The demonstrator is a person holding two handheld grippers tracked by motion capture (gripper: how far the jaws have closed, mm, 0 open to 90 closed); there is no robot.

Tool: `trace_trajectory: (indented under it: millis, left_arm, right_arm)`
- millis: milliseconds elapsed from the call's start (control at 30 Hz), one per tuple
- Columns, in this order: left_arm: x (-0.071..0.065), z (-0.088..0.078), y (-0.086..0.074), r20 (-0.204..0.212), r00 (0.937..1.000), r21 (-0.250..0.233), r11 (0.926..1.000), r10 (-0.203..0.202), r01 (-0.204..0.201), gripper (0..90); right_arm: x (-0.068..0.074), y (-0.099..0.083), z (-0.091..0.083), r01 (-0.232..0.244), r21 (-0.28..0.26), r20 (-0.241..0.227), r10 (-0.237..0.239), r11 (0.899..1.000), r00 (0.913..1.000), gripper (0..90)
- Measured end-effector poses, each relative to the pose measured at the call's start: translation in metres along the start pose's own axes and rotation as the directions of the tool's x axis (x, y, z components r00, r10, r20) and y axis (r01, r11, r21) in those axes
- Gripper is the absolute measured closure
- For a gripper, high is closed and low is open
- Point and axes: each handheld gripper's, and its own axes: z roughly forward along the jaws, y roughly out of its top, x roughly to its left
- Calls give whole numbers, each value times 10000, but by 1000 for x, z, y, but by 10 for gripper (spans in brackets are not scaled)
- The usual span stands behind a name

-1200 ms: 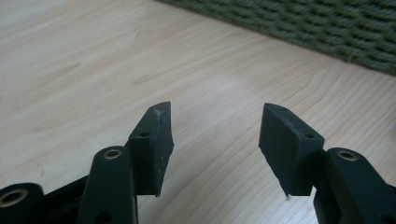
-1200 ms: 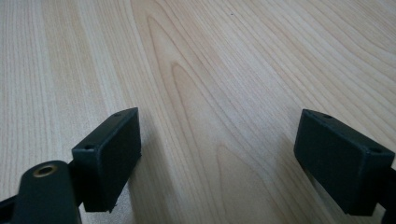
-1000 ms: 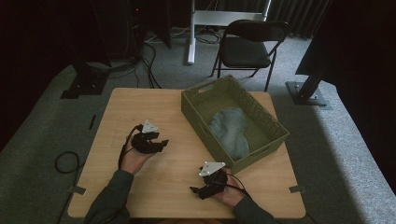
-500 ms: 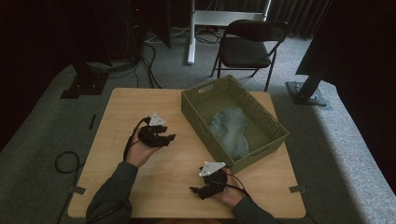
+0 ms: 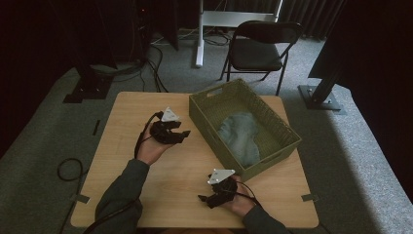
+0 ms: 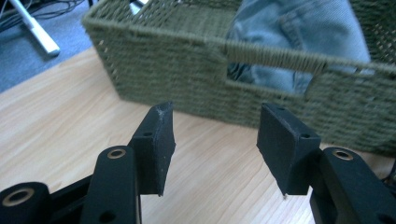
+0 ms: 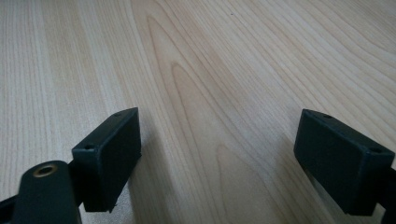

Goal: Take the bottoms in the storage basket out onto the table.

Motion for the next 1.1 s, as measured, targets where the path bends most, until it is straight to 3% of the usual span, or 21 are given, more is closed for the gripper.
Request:
trace_trajectory:
  millis: [133,667,1100]
  left_arm:
    - [-5,6,12,18,9990,-3,9990,451,-451,444]
    - [-11,24,56,673,9939,-96,9962,872,-867,435]
    - [-26,45,89,905,9835,-11,9875,1568,-1574,412]
  right_arm:
    - [0,0,0,7,-7,2,-7,10000,10000,150]
    - [0,0,0,-27,-16,41,27,10000,10000,150]
    - [3,-4,-4,-34,-23,31,34,10000,10000,151]
